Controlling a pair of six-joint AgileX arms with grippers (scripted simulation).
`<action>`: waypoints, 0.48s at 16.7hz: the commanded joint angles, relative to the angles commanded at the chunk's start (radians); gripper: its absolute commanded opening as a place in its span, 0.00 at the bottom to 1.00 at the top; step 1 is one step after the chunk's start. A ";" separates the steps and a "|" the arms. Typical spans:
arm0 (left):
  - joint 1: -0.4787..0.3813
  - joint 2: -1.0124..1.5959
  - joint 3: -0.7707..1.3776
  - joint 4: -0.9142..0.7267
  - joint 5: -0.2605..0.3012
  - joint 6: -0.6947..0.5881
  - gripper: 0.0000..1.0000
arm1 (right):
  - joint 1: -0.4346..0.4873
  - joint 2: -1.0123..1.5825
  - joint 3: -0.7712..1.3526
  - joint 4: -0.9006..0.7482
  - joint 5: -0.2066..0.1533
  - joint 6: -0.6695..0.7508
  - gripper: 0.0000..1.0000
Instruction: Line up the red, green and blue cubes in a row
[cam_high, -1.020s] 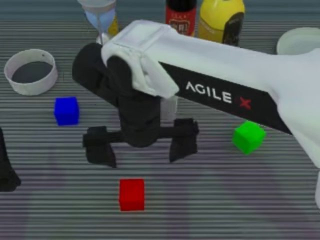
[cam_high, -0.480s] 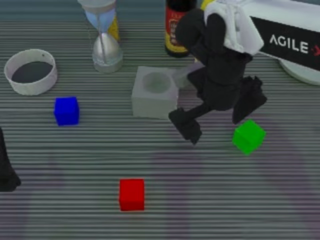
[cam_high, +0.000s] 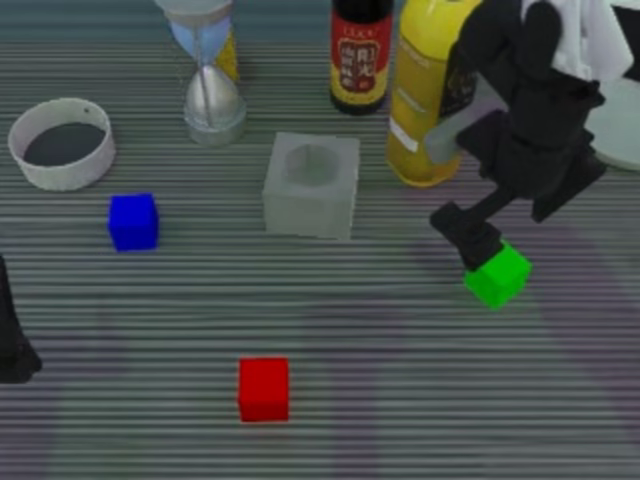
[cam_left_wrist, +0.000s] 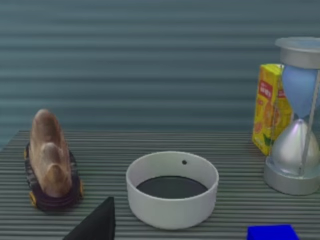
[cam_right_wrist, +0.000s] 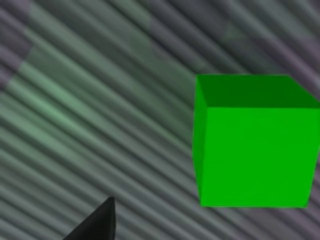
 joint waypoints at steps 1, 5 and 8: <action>0.000 0.000 0.000 0.000 0.000 0.000 1.00 | 0.000 0.000 0.000 0.000 0.000 0.000 1.00; 0.000 0.000 0.000 0.000 0.000 0.000 1.00 | 0.004 0.005 0.000 0.001 0.001 0.002 1.00; 0.000 0.000 0.000 0.000 0.000 0.000 1.00 | 0.002 0.027 -0.041 0.068 0.000 0.003 1.00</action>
